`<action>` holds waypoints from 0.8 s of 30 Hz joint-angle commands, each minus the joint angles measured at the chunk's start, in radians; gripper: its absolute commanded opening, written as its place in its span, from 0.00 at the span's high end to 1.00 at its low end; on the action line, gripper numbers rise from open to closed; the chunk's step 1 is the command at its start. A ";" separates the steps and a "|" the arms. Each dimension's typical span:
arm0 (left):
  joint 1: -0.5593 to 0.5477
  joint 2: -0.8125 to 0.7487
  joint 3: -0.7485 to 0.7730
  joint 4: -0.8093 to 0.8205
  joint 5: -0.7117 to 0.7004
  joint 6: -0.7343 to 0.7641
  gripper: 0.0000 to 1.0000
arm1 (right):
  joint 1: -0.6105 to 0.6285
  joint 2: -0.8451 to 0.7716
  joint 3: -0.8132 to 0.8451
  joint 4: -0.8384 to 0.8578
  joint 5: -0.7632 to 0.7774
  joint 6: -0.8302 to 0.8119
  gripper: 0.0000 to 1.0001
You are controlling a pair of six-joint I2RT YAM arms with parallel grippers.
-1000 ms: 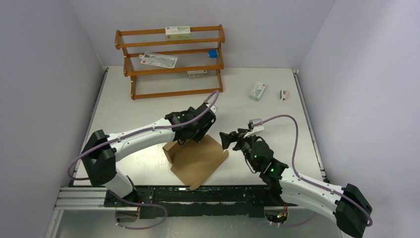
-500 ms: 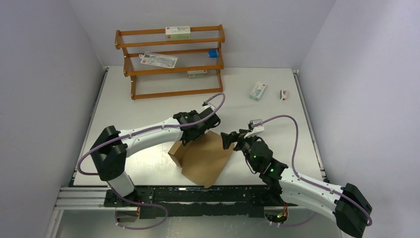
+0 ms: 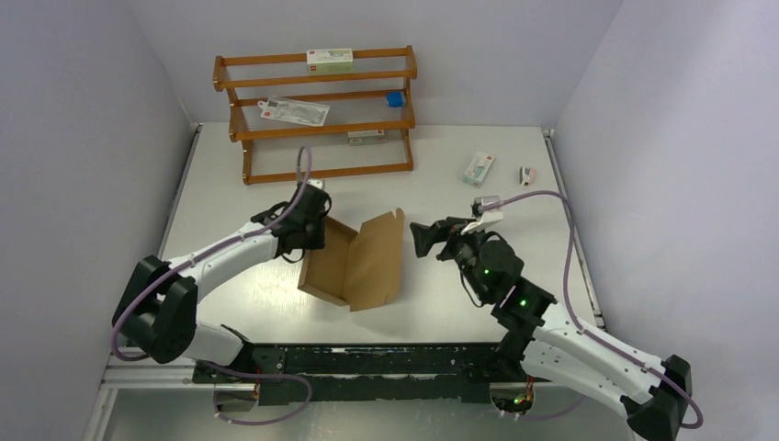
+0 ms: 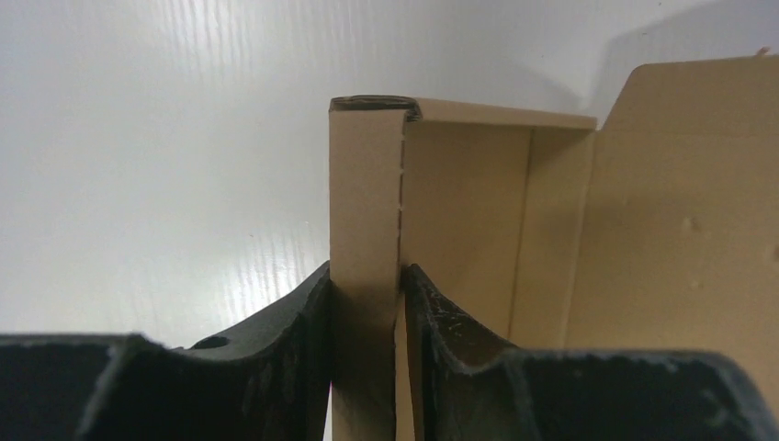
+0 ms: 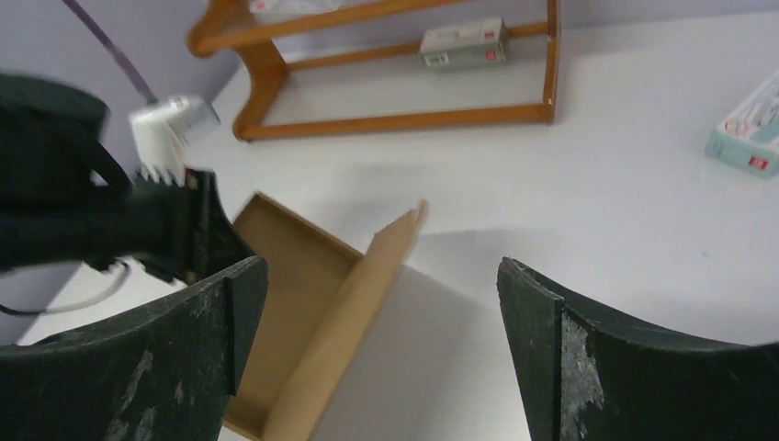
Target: Fold the paper box
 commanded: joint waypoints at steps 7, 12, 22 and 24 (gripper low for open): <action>0.113 -0.126 -0.325 0.376 0.242 -0.349 0.64 | -0.004 0.097 0.228 -0.268 -0.009 0.021 0.00; 0.113 -0.183 -0.469 0.572 0.251 -0.539 0.64 | -0.004 0.152 0.275 -0.262 -0.061 0.001 0.00; 0.113 -0.274 -0.582 0.630 0.203 -0.635 0.35 | -0.005 0.410 0.505 -0.399 -0.174 -0.055 0.00; 0.113 -0.313 -0.556 0.547 0.173 -0.590 0.26 | -0.004 0.469 0.558 -0.447 -0.204 -0.066 0.00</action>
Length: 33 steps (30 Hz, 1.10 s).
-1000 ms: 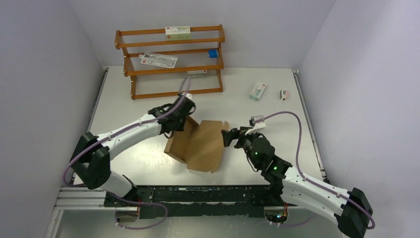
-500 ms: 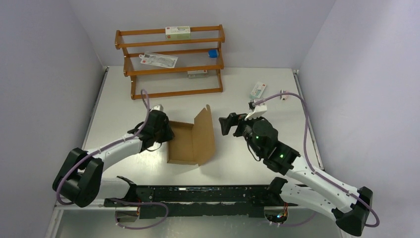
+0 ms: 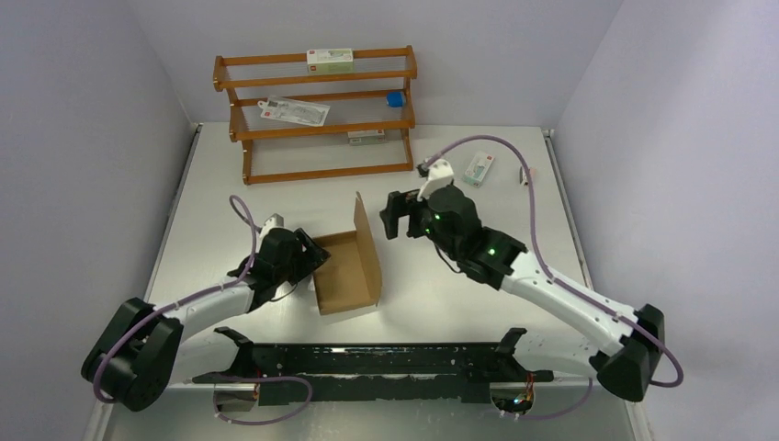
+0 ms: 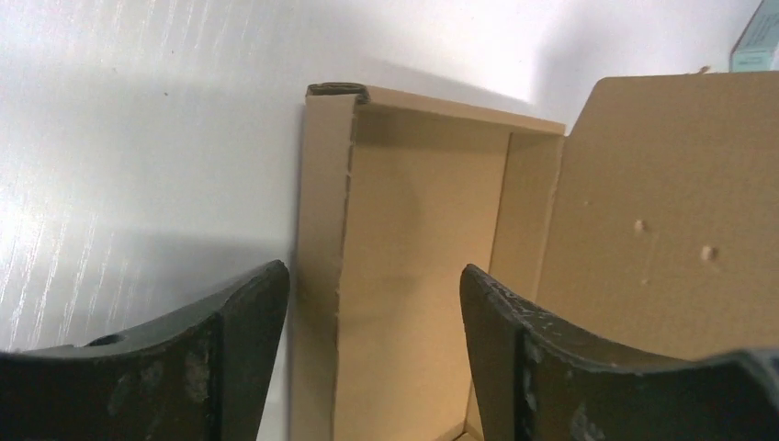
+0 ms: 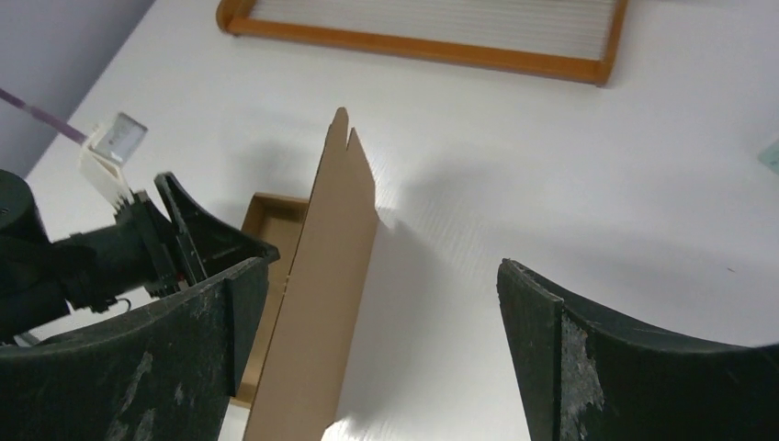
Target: Fold the paper box
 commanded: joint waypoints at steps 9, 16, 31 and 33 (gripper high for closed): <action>0.010 -0.246 0.337 -0.535 -0.223 0.379 0.06 | 0.028 0.272 0.299 -0.299 -0.196 -0.073 0.04; 0.014 -0.224 0.631 -0.715 -0.277 0.714 0.03 | 0.114 0.416 0.432 -0.436 -0.082 -0.057 0.09; 0.109 -0.284 0.569 -0.656 -0.249 0.846 0.05 | 0.168 0.645 0.624 -0.609 0.016 -0.128 0.61; 0.110 -0.296 0.567 -0.658 -0.253 0.846 0.05 | 0.168 0.664 0.650 -0.624 0.015 -0.157 0.68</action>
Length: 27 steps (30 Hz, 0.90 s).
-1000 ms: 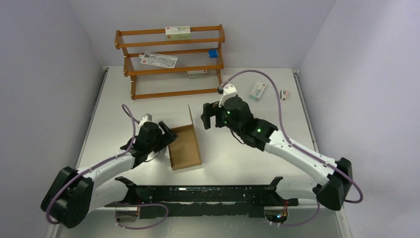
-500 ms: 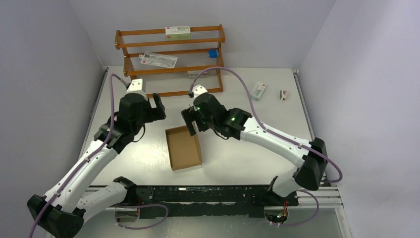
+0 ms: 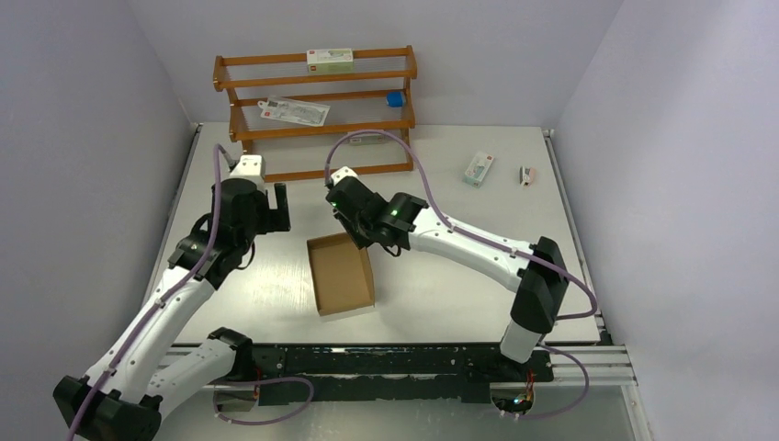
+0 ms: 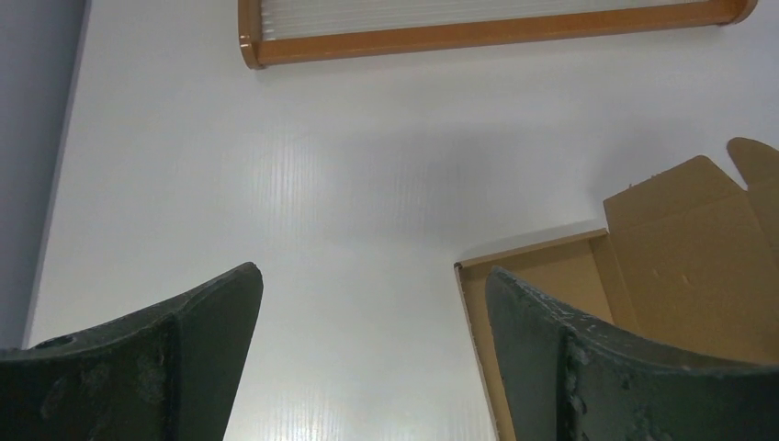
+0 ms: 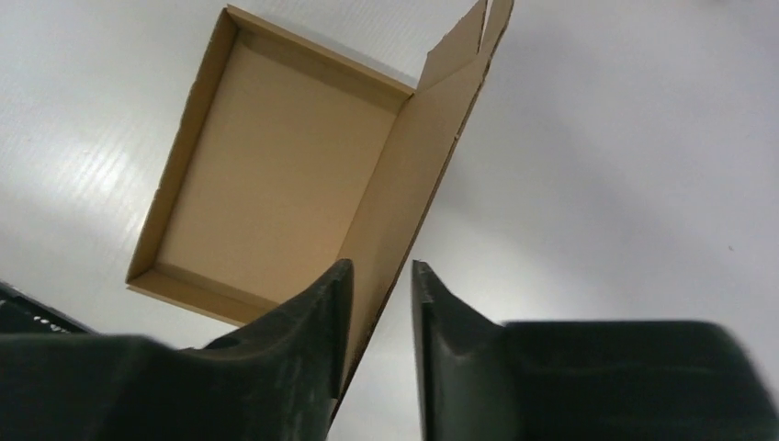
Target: Fold the paper box
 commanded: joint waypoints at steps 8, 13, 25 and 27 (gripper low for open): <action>0.010 -0.083 -0.012 0.004 0.010 0.036 0.05 | -0.004 0.081 0.103 -0.034 0.047 -0.285 1.00; 0.013 -0.106 -0.020 0.007 0.008 0.037 0.05 | -0.054 0.108 0.127 0.018 -0.028 -0.503 1.00; 0.018 -0.107 -0.031 0.024 0.092 0.053 0.06 | -0.259 0.214 0.252 0.006 -0.593 -1.007 1.00; 0.019 -0.108 -0.033 0.029 0.095 0.056 0.06 | -0.272 0.250 0.301 -0.037 -0.655 -1.068 1.00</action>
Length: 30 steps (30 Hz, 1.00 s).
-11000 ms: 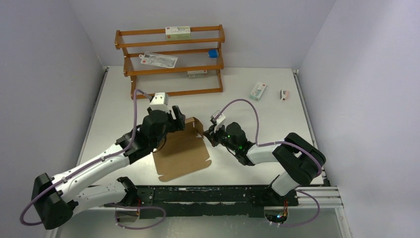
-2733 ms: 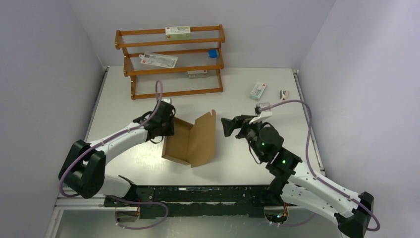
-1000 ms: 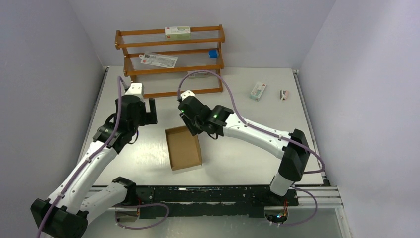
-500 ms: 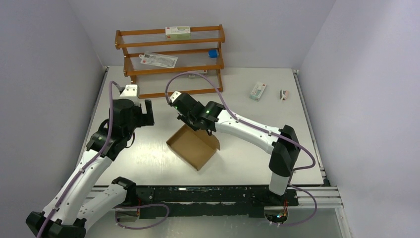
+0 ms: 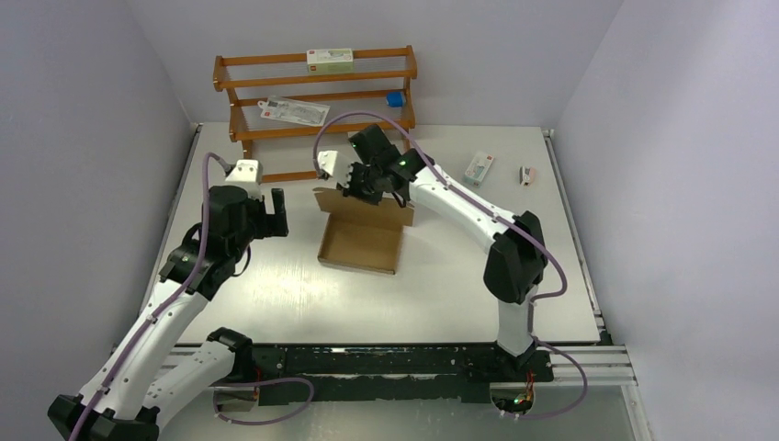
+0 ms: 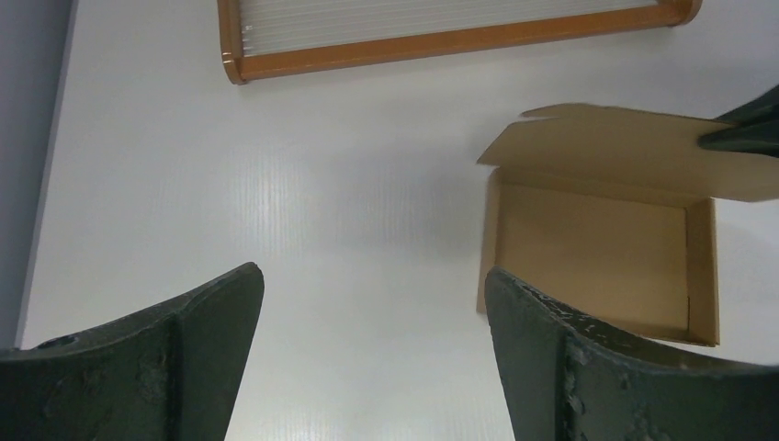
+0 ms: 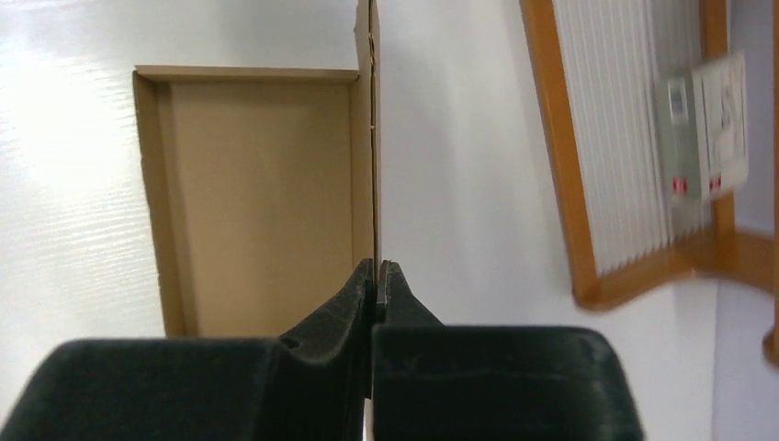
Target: Fold the paper box
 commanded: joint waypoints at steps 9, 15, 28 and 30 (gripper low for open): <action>0.017 0.005 -0.037 0.061 0.080 0.048 0.06 | -0.052 0.159 0.240 -0.173 -0.306 -0.294 0.91; 0.019 0.034 -0.056 0.094 0.091 0.052 0.06 | -0.068 0.069 0.146 -0.074 -0.291 -0.213 0.53; 0.019 0.269 0.146 0.050 0.138 0.133 0.03 | -0.237 -0.317 -0.364 0.327 -0.191 -0.003 0.26; 0.020 0.291 0.170 0.051 0.148 0.157 0.03 | -0.261 -0.320 -0.378 0.338 -0.232 0.008 0.26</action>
